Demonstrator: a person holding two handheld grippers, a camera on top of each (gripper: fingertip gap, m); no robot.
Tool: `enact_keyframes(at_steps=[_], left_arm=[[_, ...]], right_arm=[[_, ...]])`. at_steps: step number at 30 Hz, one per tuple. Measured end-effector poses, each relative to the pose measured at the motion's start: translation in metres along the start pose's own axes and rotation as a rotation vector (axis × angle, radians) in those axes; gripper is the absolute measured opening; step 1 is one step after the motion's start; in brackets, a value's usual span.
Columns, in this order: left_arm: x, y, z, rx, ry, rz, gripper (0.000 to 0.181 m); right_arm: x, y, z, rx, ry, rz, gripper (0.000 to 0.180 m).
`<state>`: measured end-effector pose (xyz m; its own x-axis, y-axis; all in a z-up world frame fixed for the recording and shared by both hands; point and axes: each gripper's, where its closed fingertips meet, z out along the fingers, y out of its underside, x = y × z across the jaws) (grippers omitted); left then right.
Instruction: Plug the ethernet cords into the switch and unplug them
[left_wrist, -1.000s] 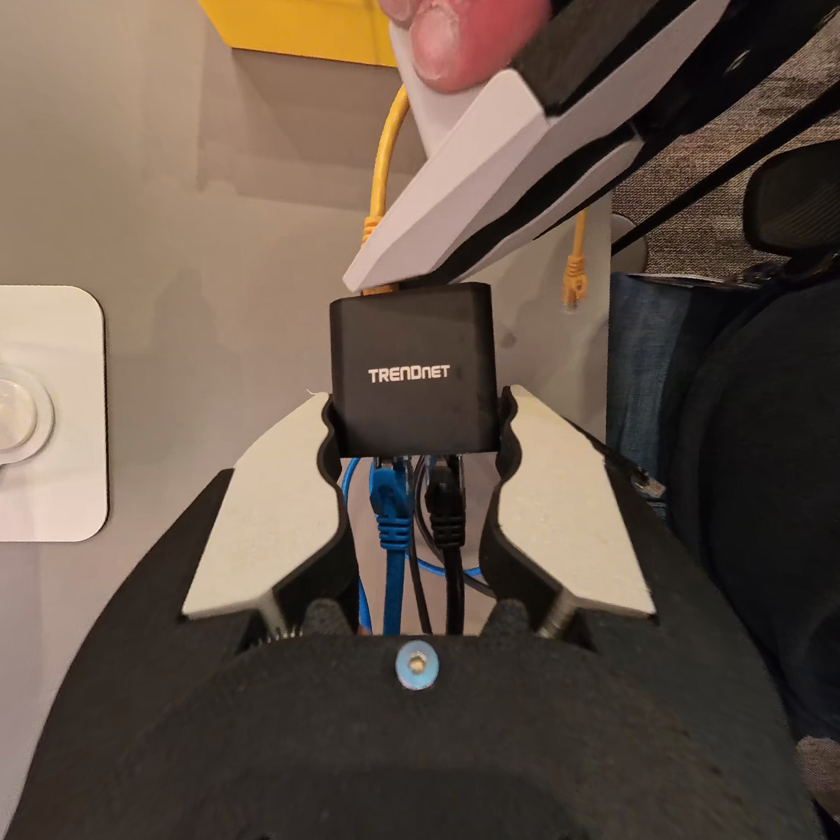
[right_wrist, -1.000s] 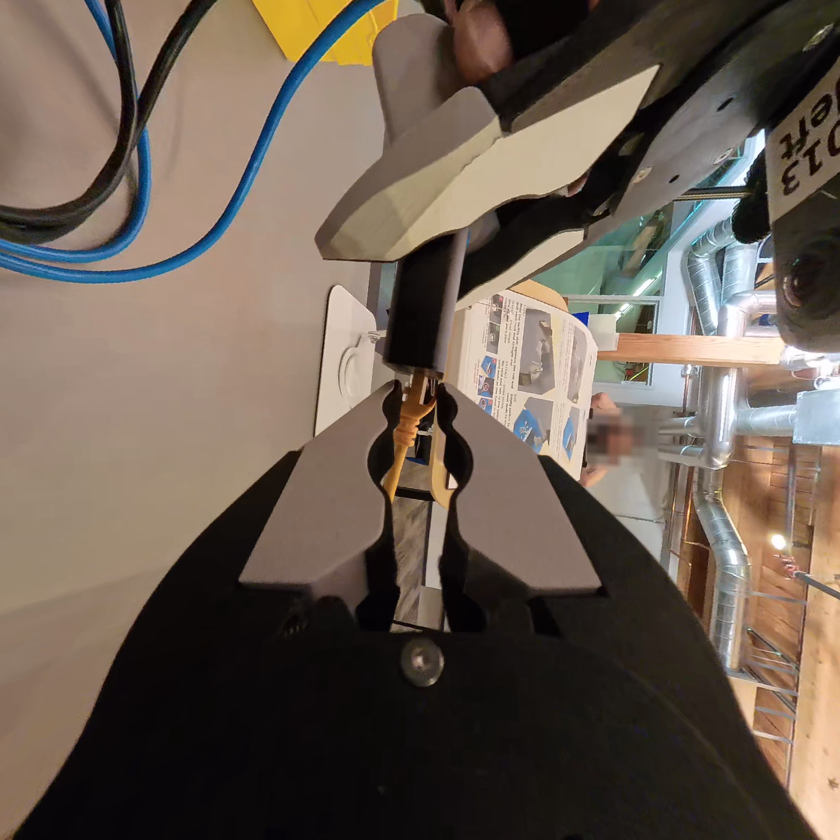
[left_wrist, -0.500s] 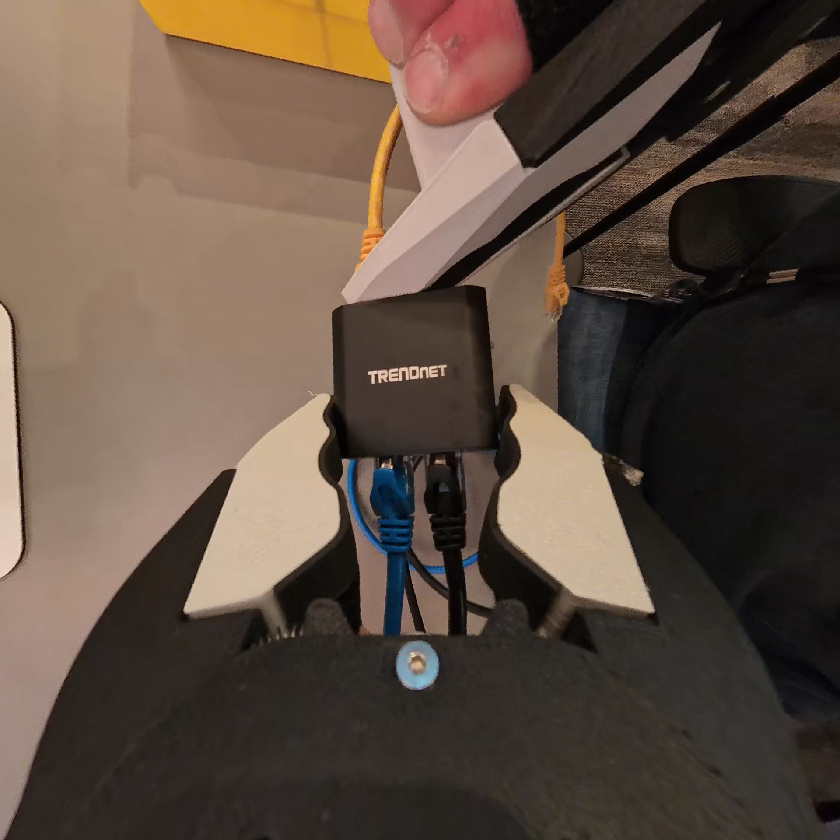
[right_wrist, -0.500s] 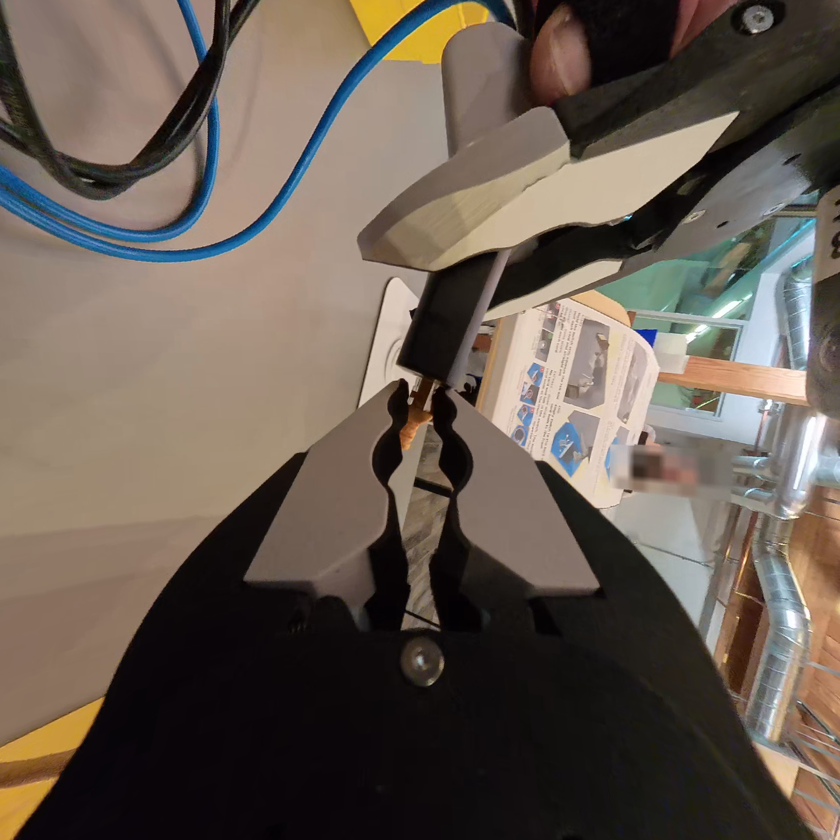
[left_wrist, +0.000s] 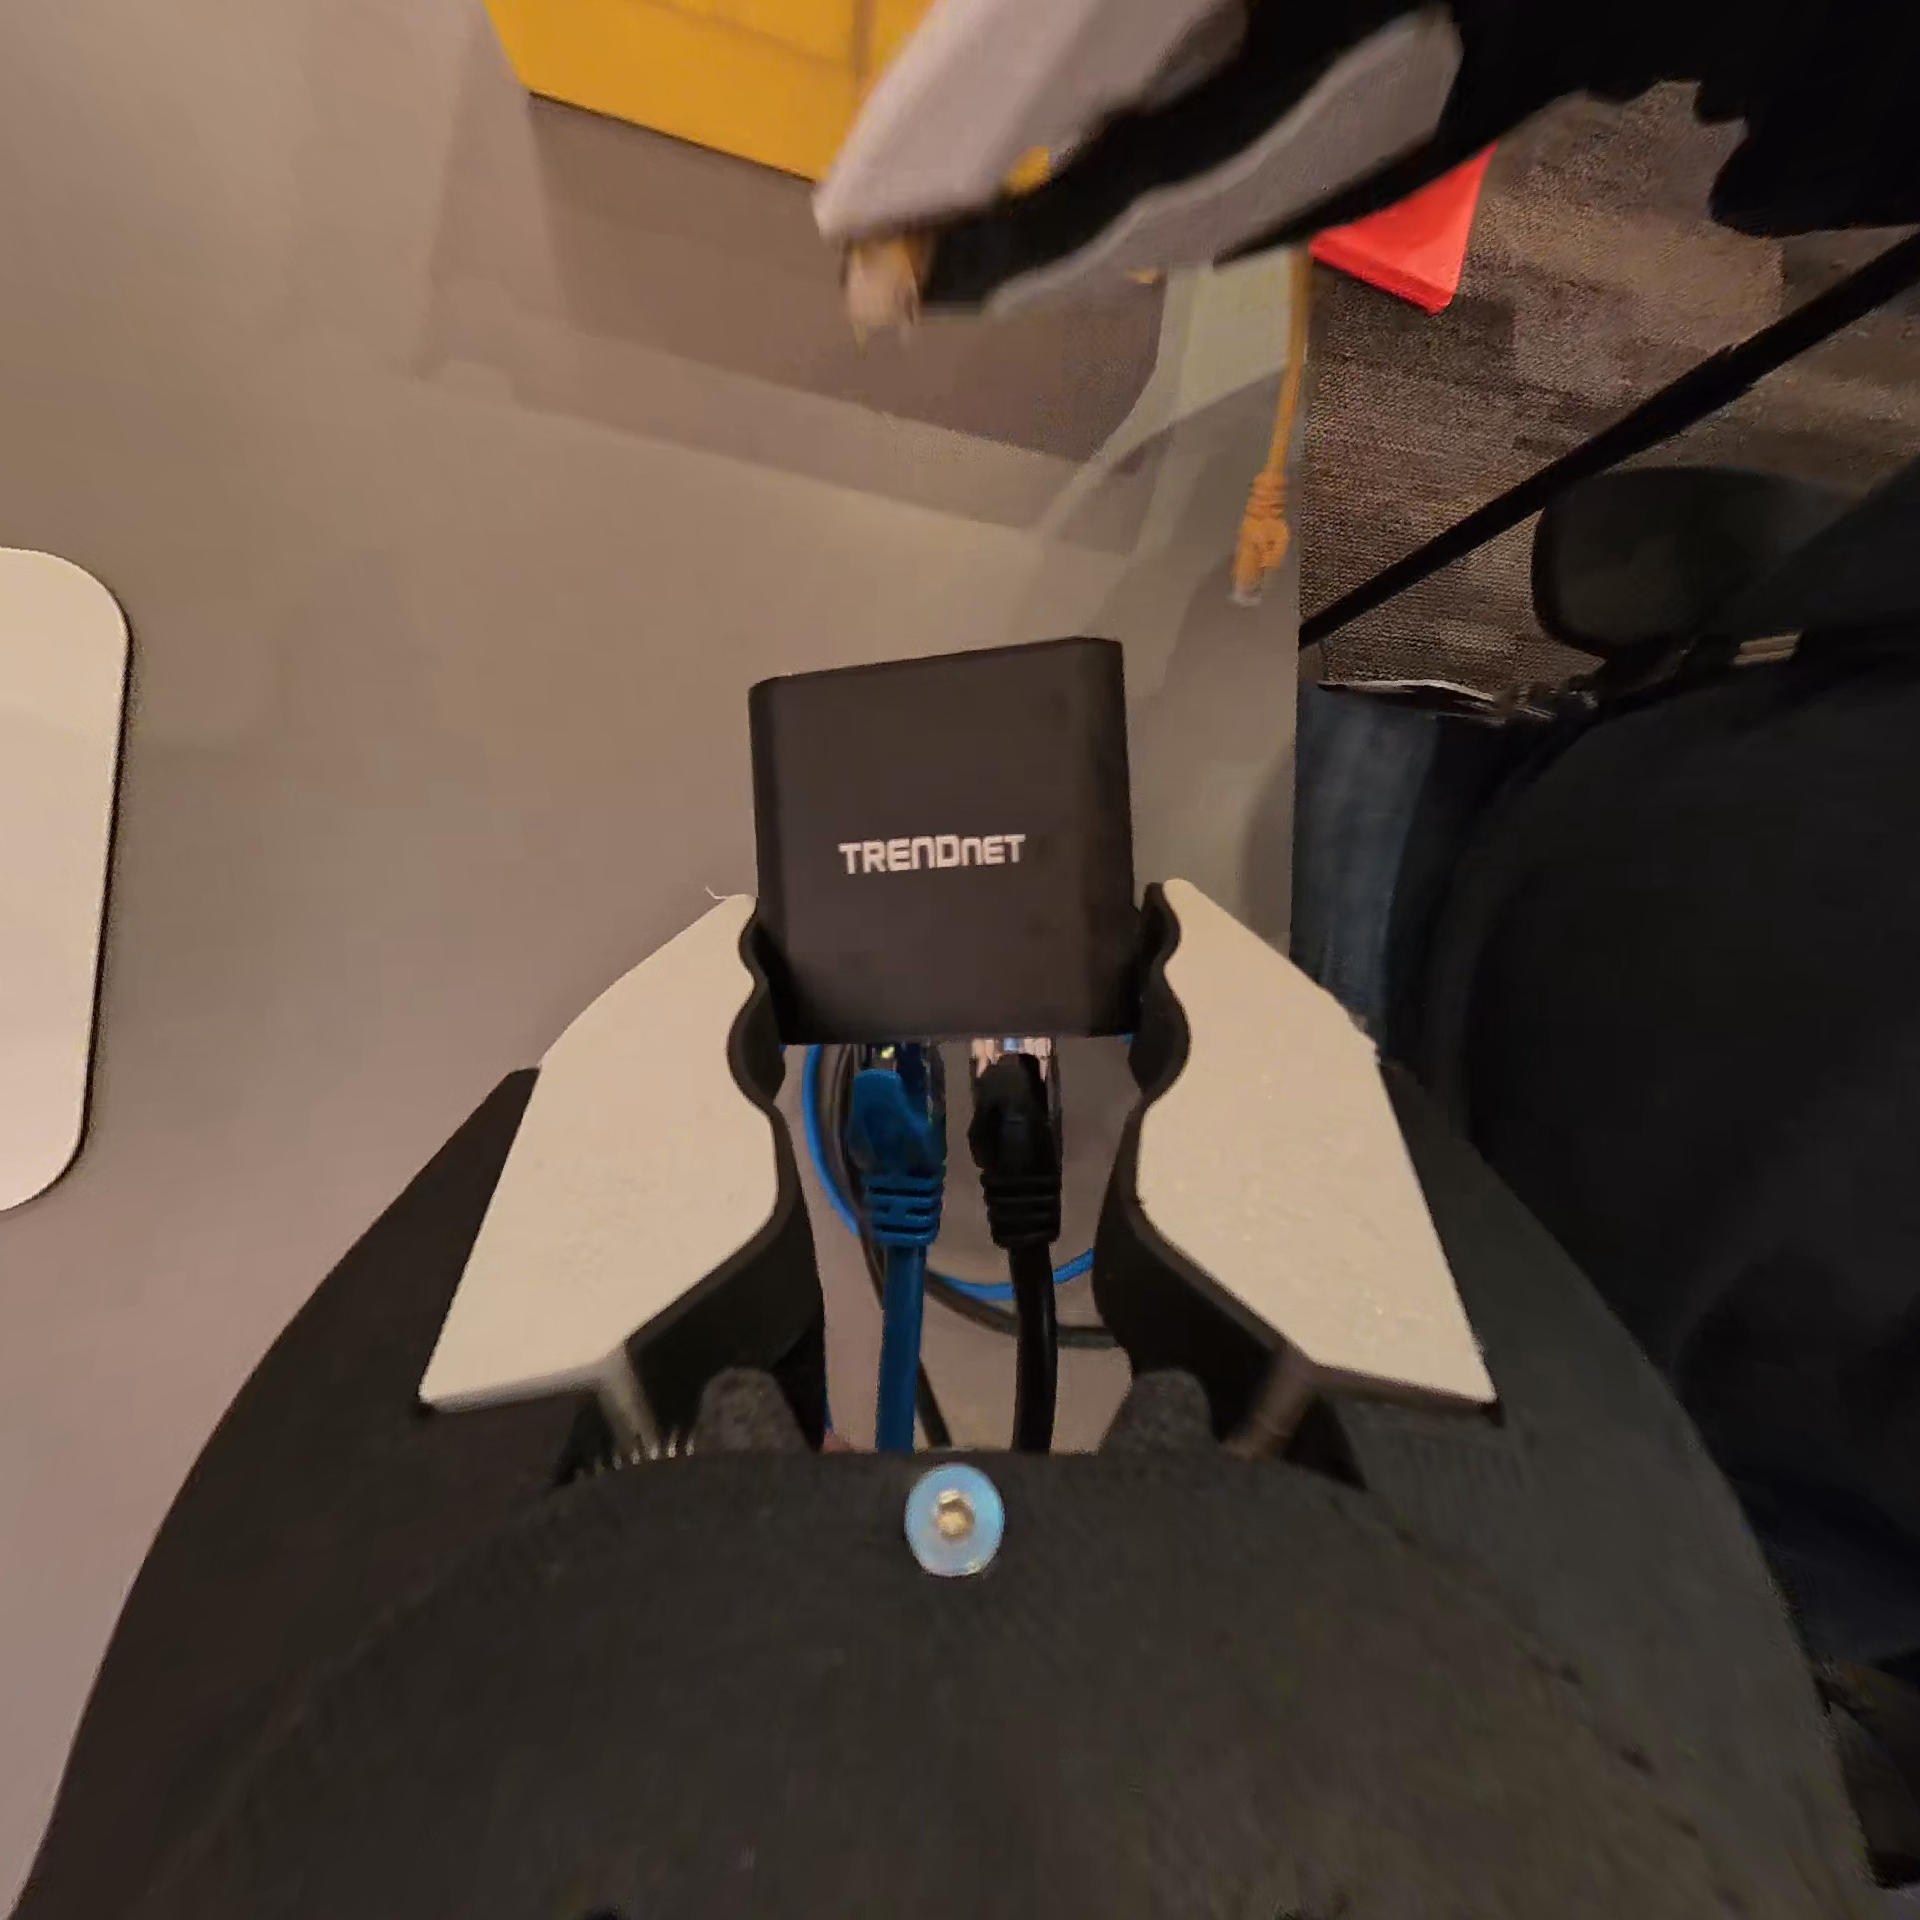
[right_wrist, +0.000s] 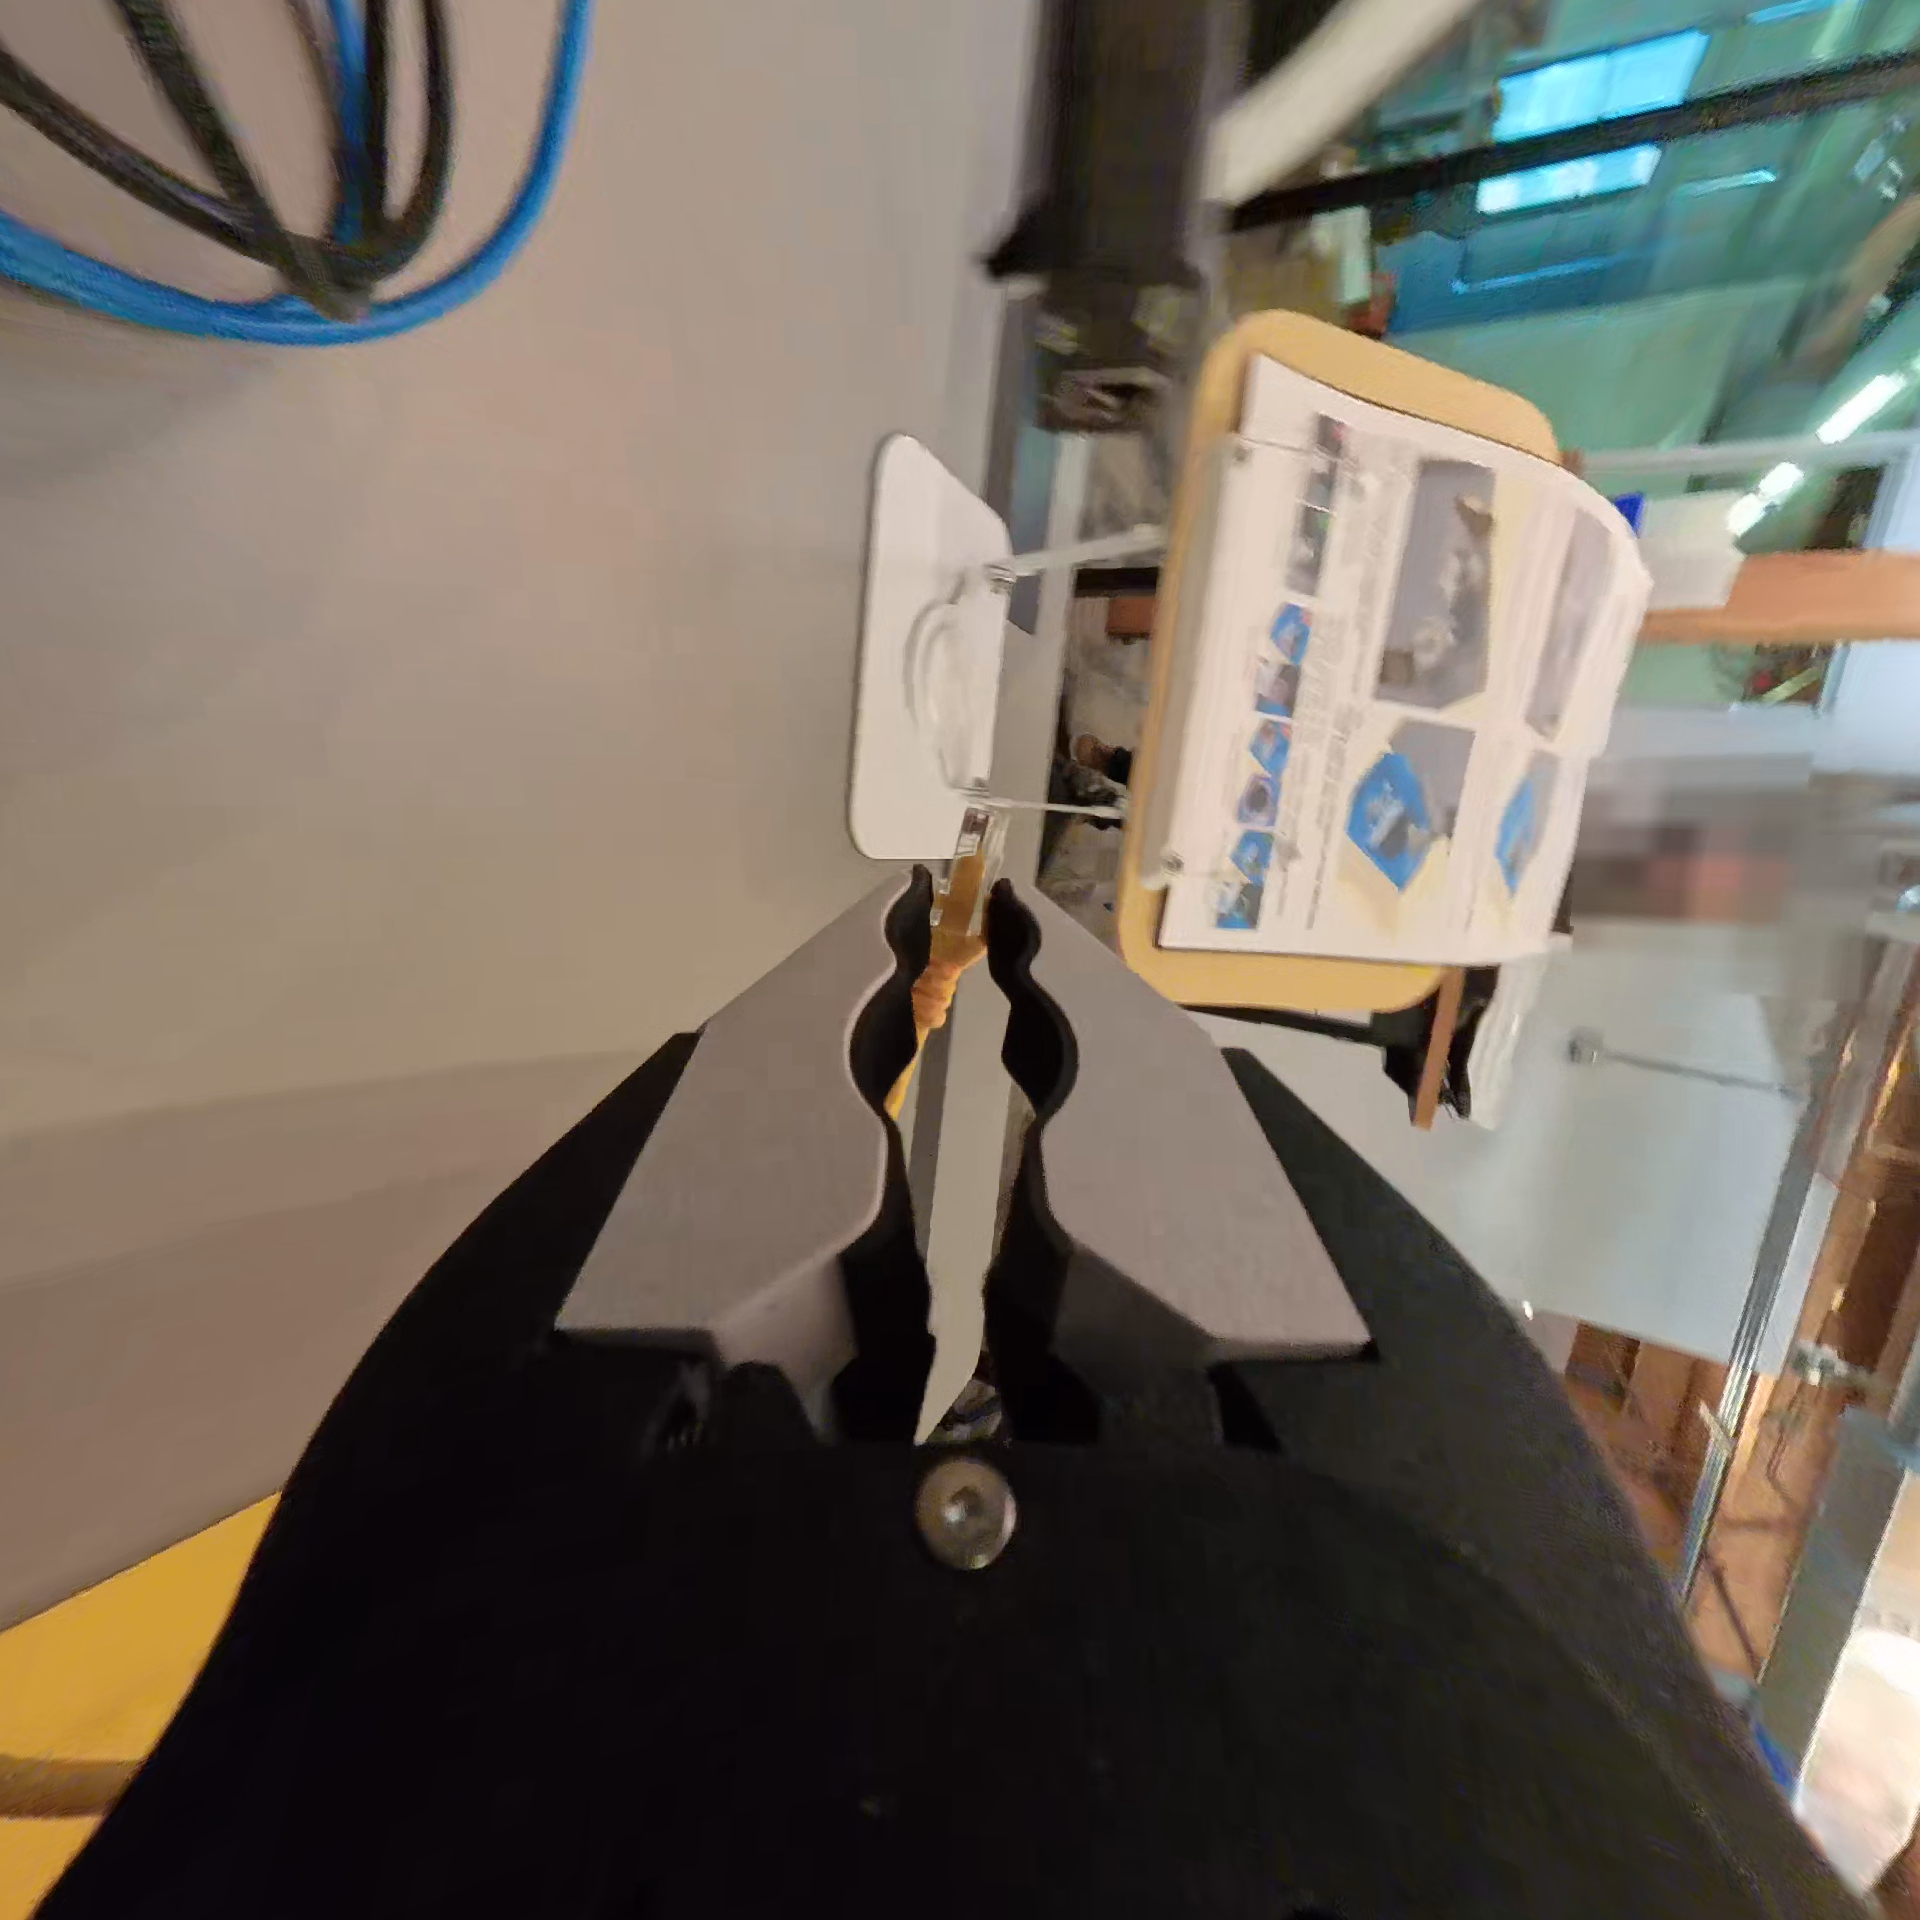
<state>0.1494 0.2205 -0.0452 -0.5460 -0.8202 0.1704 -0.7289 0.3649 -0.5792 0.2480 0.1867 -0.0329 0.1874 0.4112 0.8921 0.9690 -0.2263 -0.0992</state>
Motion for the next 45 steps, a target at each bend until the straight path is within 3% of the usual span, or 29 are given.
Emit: enact_keyframes(at_steps=[5,11,15,21,26,29,32,35,41,45], left_arm=[[-0.007,0.005,-0.005,0.021,-0.079,-0.01,0.066],[0.001,0.008,-0.007,0.052,-0.124,0.012,0.066],[0.002,0.012,-0.002,0.052,-0.129,0.004,0.066],[0.0,0.014,0.003,0.046,-0.139,-0.003,0.066],[-0.006,0.013,0.004,0.041,-0.151,-0.013,0.066],[-0.009,0.013,0.004,0.029,-0.165,-0.012,0.066],[-0.012,0.011,0.004,0.036,-0.176,-0.013,0.066],[-0.015,0.009,0.006,0.039,-0.196,-0.009,0.066],[-0.016,-0.005,0.006,0.082,-0.263,0.023,0.066],[-0.017,-0.012,0.006,0.075,-0.409,0.108,0.066]], right_arm=[[0.062,0.038,-0.042,-0.059,0.178,0.195,0.009],[0.078,0.143,-0.099,-0.309,0.31,0.388,0.009],[0.052,0.223,-0.123,-0.478,0.39,0.601,0.009],[-0.016,0.309,-0.139,-0.625,0.568,0.88,0.01],[-0.079,0.332,-0.122,-0.683,0.507,0.989,0.014],[-0.11,0.334,-0.119,-0.731,0.358,1.061,0.044],[-0.108,0.326,-0.131,-0.709,0.329,1.073,0.044],[-0.074,0.286,-0.138,-0.6,0.336,1.051,0.042],[-0.03,0.079,-0.077,0.026,0.008,1.149,0.046],[-0.02,-0.033,-0.039,0.402,-0.257,1.356,0.056]])
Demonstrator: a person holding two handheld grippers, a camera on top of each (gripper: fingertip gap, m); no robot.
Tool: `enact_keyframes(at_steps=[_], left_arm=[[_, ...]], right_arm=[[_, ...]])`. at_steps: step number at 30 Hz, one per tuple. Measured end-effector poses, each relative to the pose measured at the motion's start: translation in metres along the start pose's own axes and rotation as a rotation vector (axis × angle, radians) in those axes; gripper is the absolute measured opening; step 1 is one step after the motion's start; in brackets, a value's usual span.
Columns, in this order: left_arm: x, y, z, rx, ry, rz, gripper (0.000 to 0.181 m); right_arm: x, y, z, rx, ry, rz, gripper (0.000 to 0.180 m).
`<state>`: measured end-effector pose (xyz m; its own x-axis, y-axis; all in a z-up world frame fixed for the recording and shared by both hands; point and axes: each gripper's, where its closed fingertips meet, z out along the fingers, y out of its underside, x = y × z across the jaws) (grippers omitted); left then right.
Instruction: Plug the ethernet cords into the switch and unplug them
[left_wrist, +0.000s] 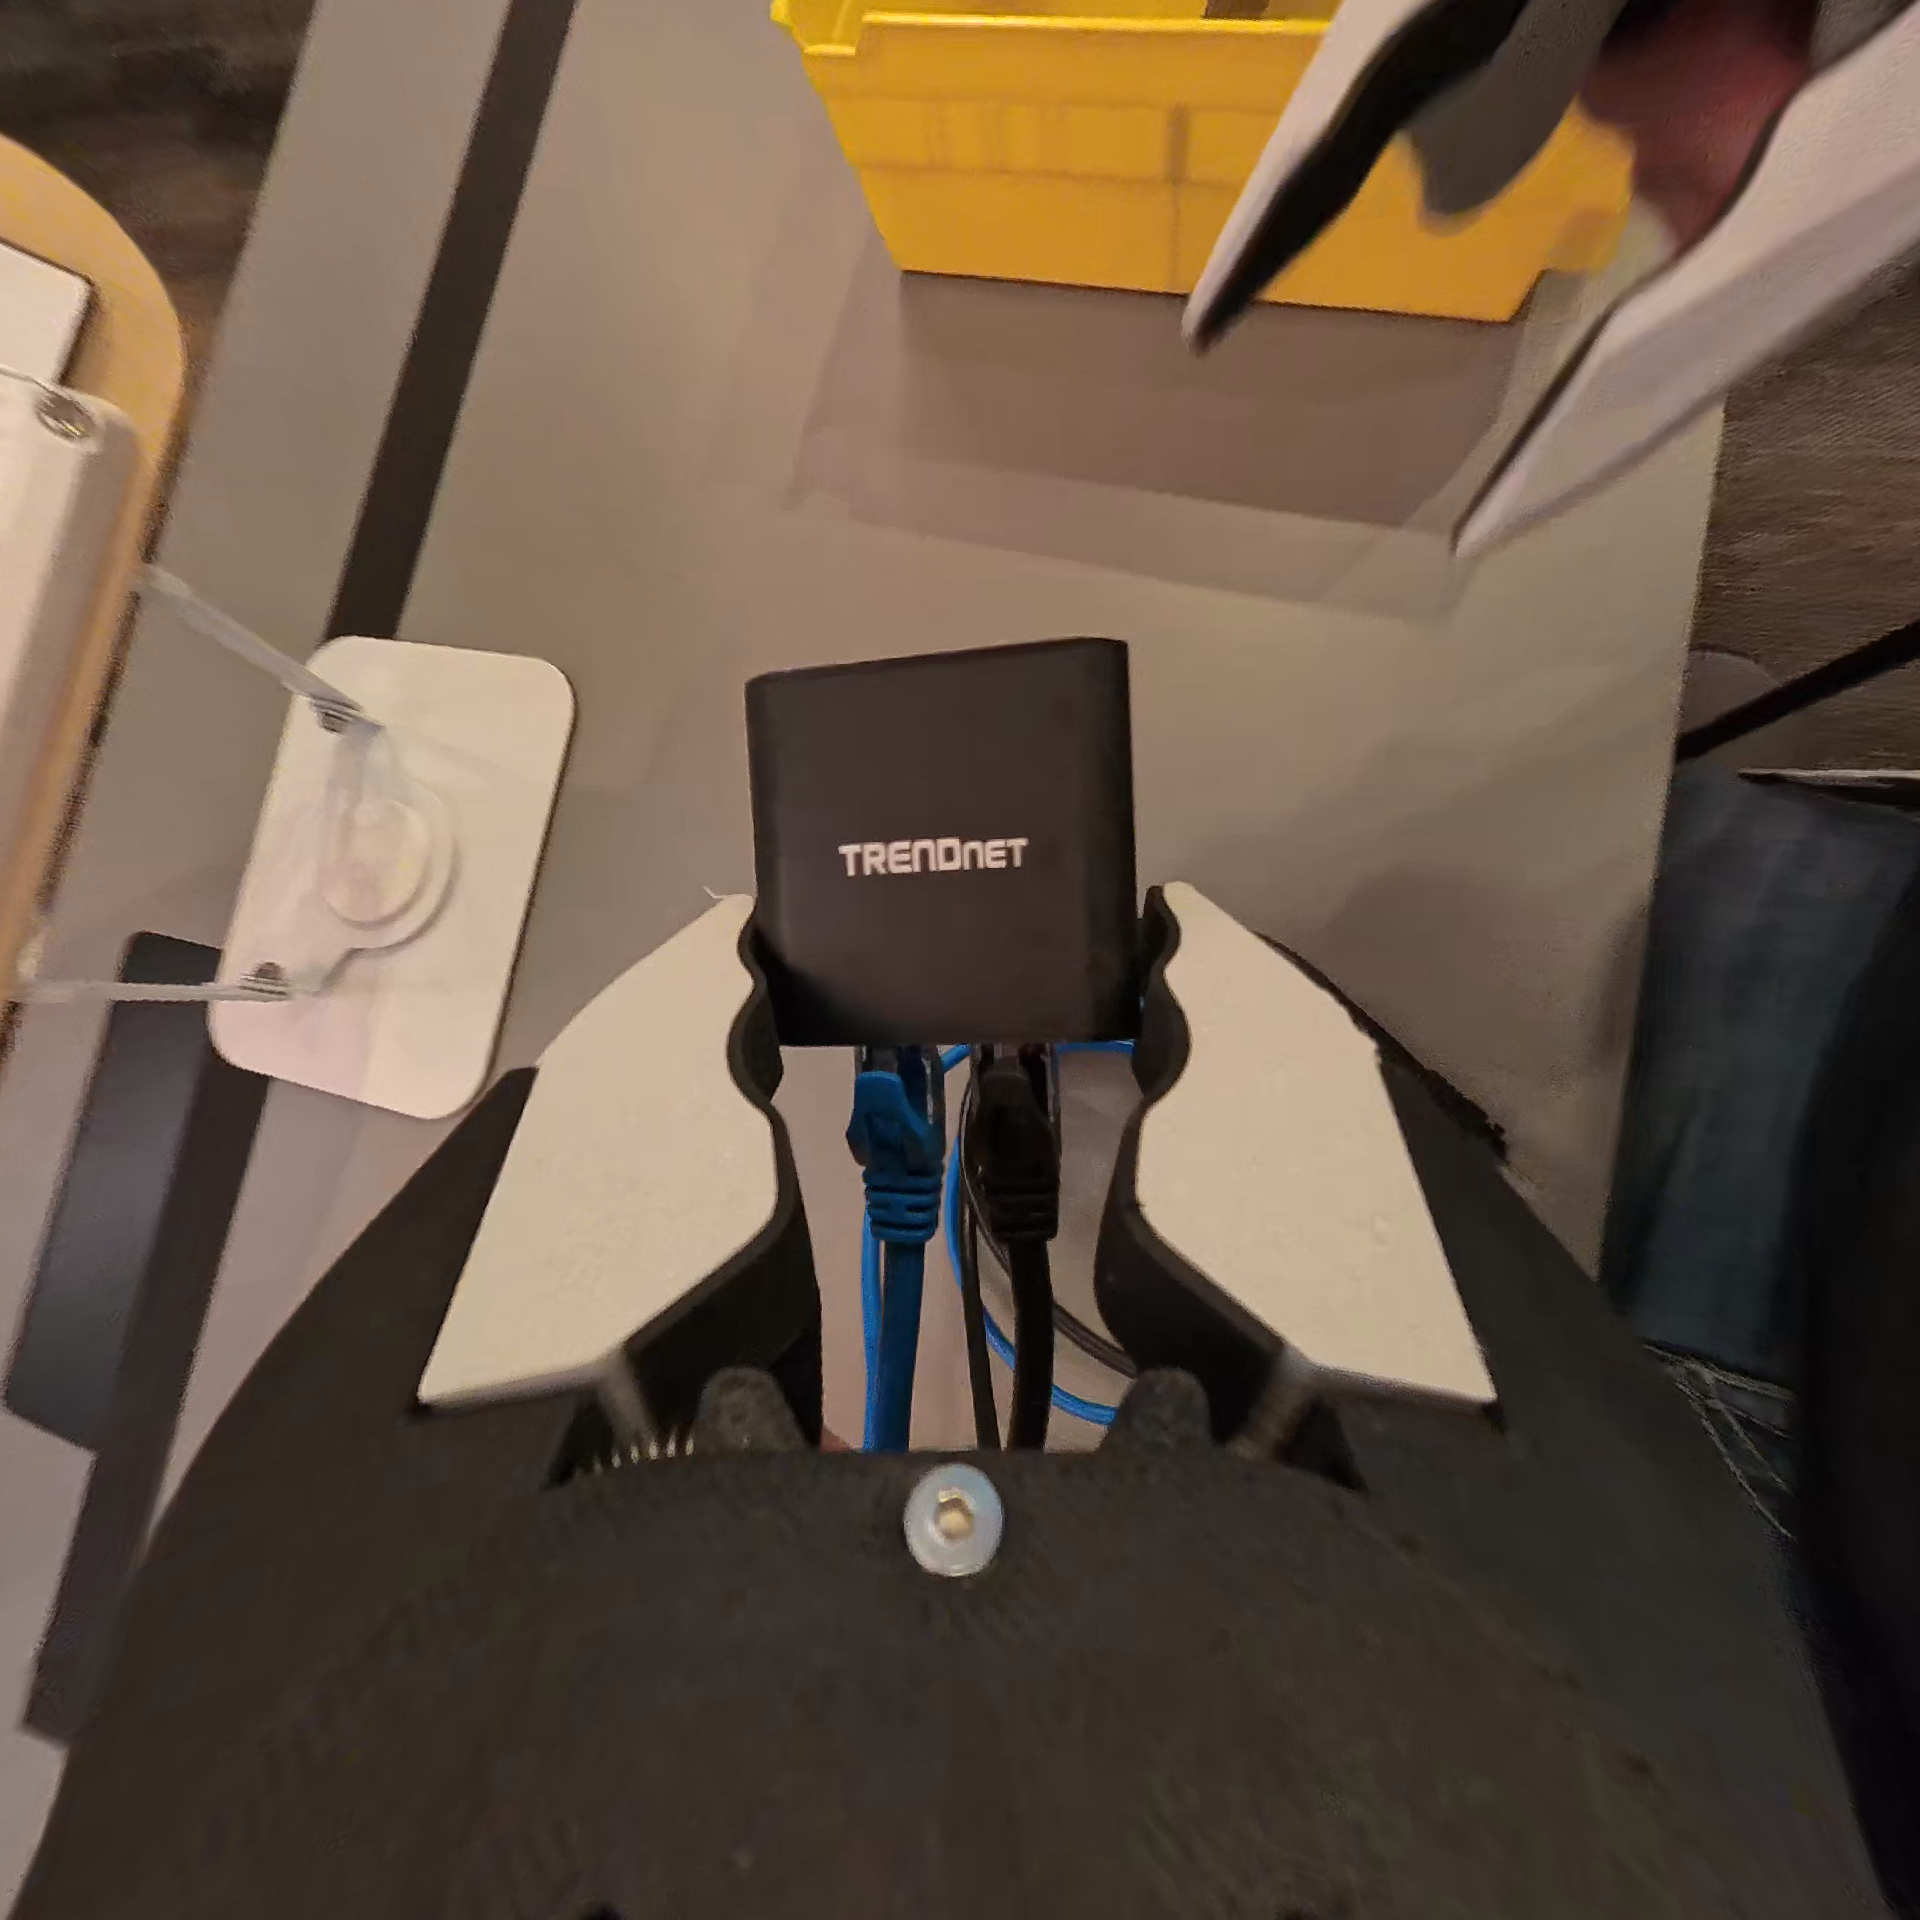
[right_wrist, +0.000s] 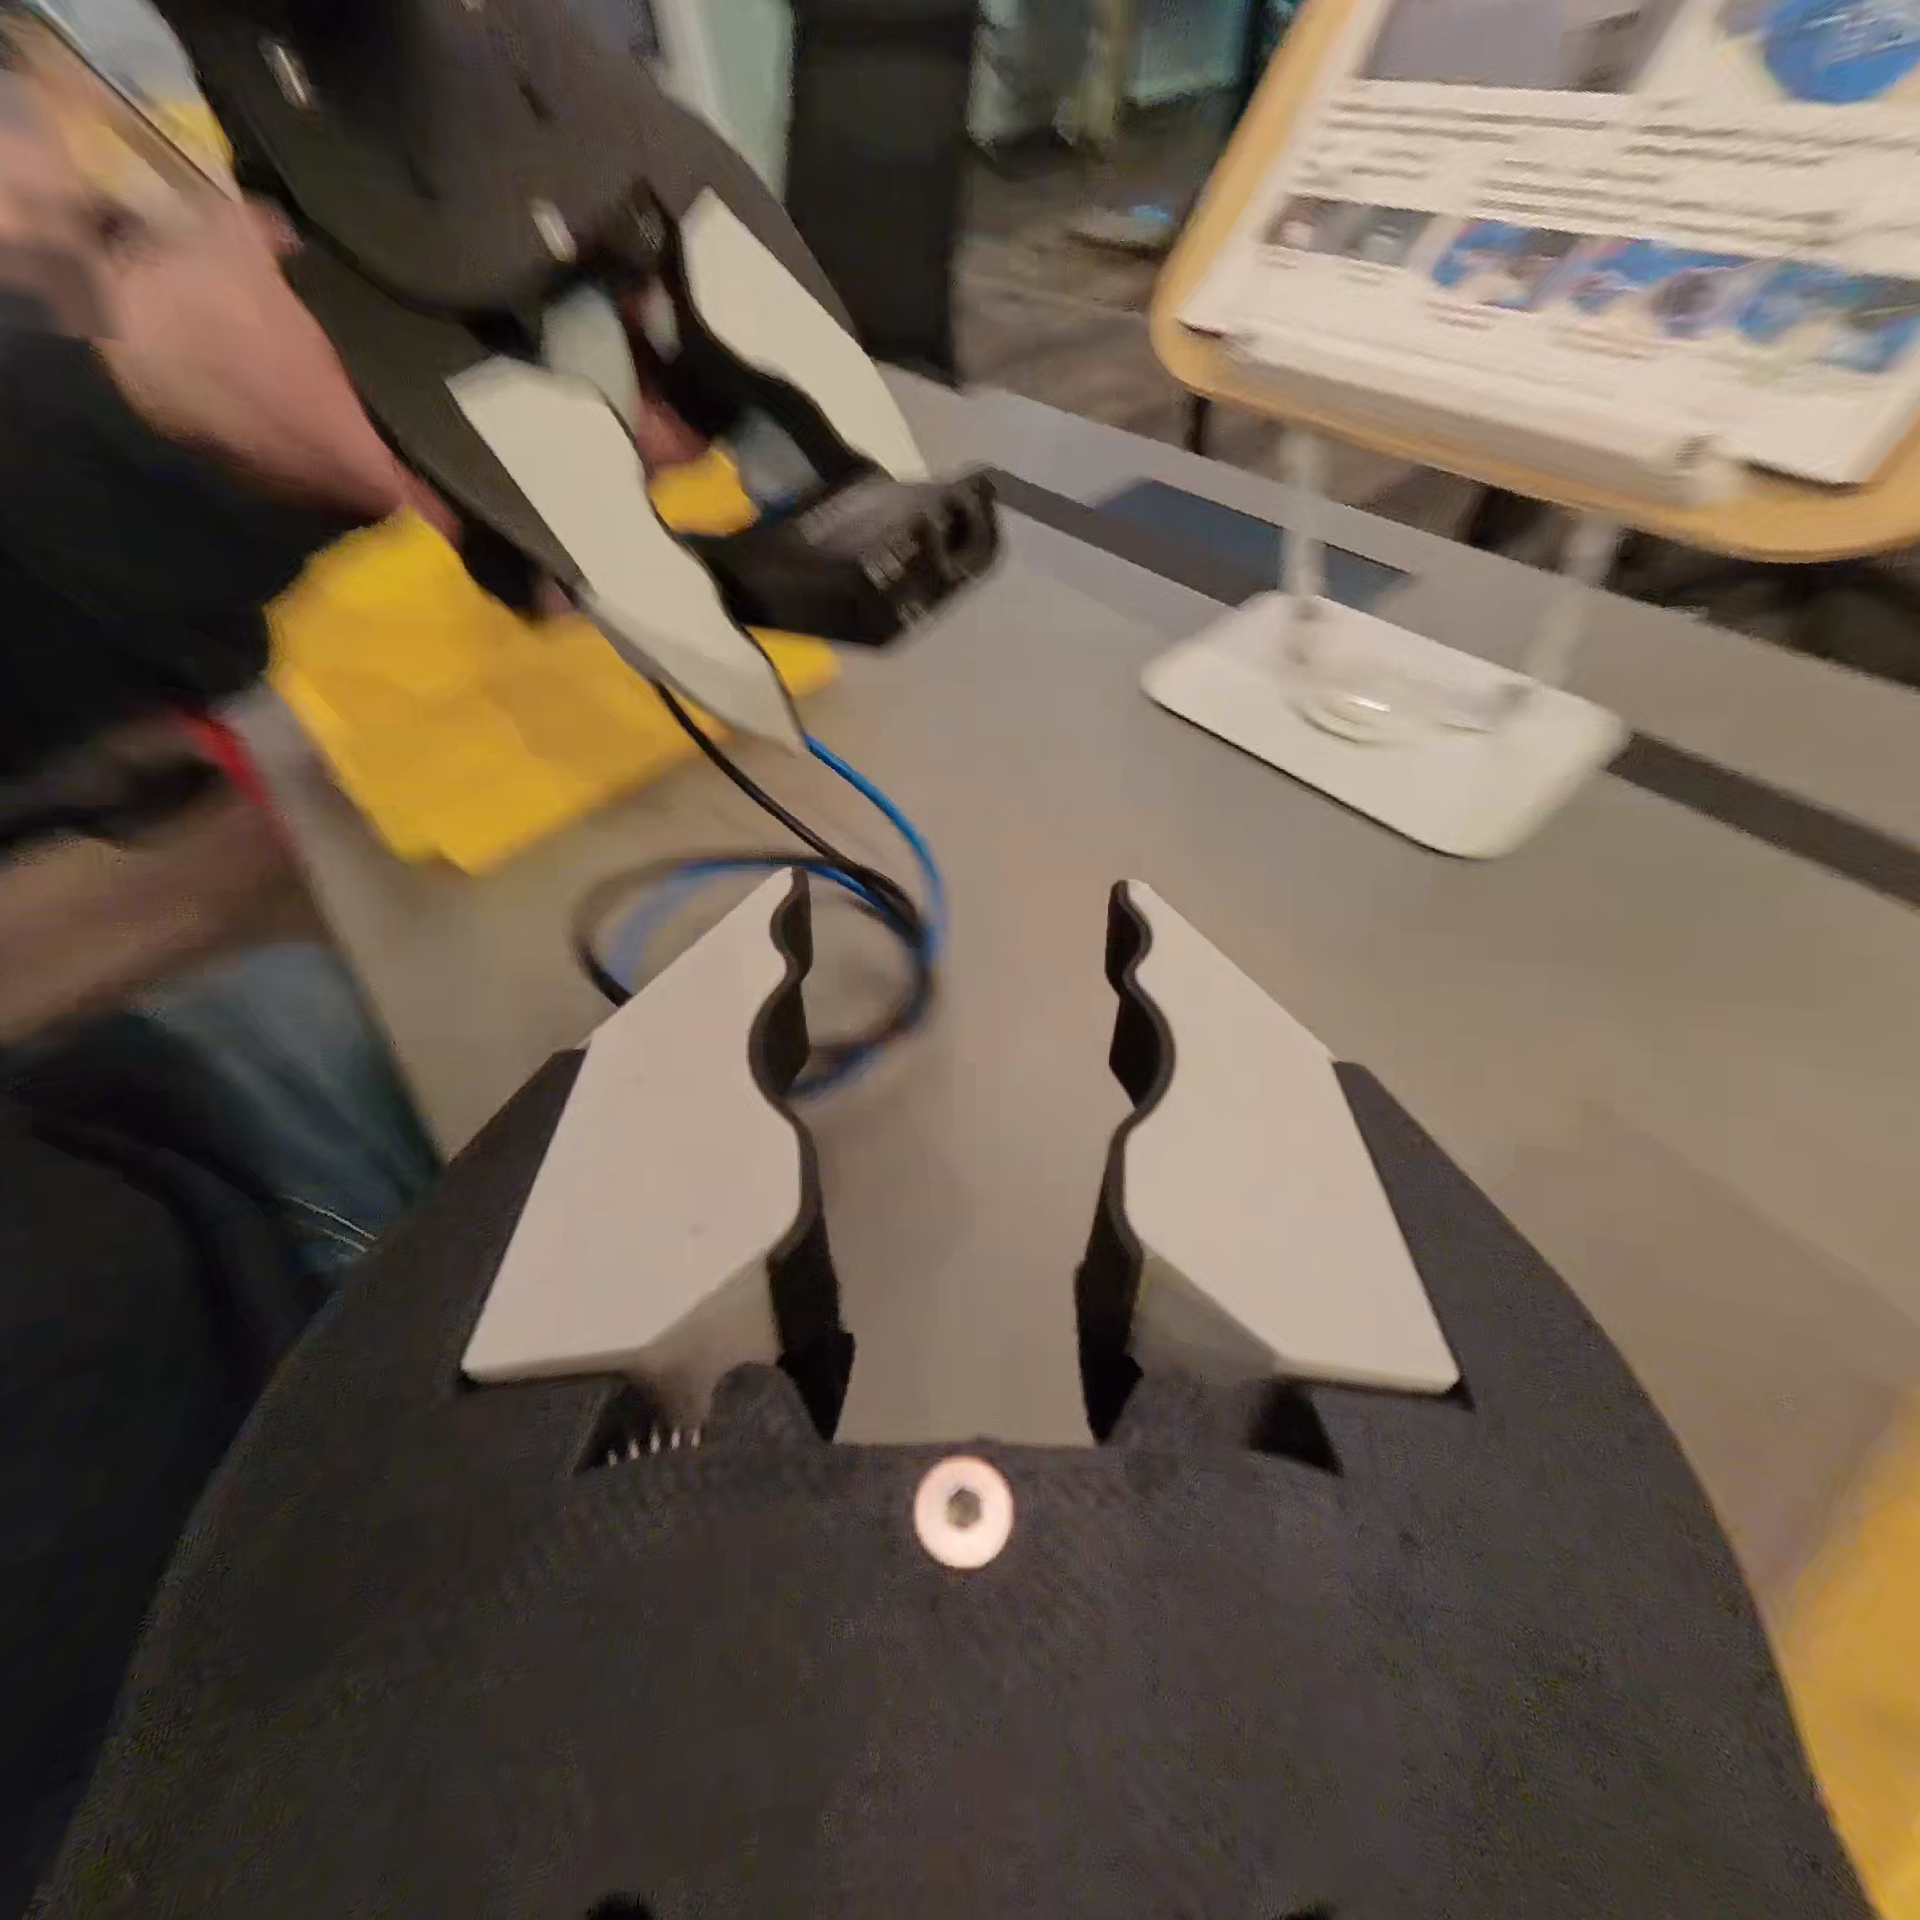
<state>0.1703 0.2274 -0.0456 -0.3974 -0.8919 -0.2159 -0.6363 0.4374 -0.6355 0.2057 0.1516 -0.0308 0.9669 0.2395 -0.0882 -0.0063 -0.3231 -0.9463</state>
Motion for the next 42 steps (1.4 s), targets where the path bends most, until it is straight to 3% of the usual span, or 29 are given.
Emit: enact_keyframes(at_steps=[6,9,12,16,21,25,27,32,36,39,42], left_arm=[[0.007,-0.007,0.002,-0.001,-0.195,0.157,0.067],[0.01,-0.01,0.001,-0.017,-0.314,0.268,0.066],[0.008,-0.002,0.002,-0.074,-0.396,0.346,0.065],[0.028,0.014,0.0,-0.1,-0.196,0.315,0.064],[0.031,0.0,-0.03,-0.022,0.027,0.224,0.06],[0.053,0.005,-0.024,-0.052,0.277,0.167,0.05],[0.067,0.011,-0.02,-0.06,0.383,0.133,0.036],[0.047,0.016,-0.019,0.033,0.326,-0.064,0.027],[0.027,0.017,-0.024,0.156,0.276,-0.241,0.025],[0.012,0.008,-0.03,0.302,0.239,-0.379,0.024],[0.0,-0.003,-0.035,0.446,0.207,-0.501,0.024]], right_arm=[[-0.031,-0.029,0.048,0.138,-0.384,0.414,0.051],[-0.038,-0.03,0.057,0.145,-0.47,0.447,0.032],[-0.039,-0.025,0.06,0.109,-0.503,0.435,0.025],[-0.047,-0.007,0.062,-0.068,-0.55,0.272,0.023],[-0.067,0.015,0.056,-0.355,-0.659,-0.078,0.023],[-0.08,0.015,0.051,-0.502,-0.754,-0.313,0.023],[-0.083,0.016,0.051,-0.555,-0.791,-0.369,0.023],[-0.066,0.006,0.066,-0.504,-0.656,-0.396,0.024],[-0.047,-0.015,0.065,-0.316,-0.473,-0.34,0.05],[-0.047,-0.001,0.063,-0.285,-0.377,-0.27,0.069],[-0.055,0.02,0.076,-0.26,-0.29,-0.258,0.071]])
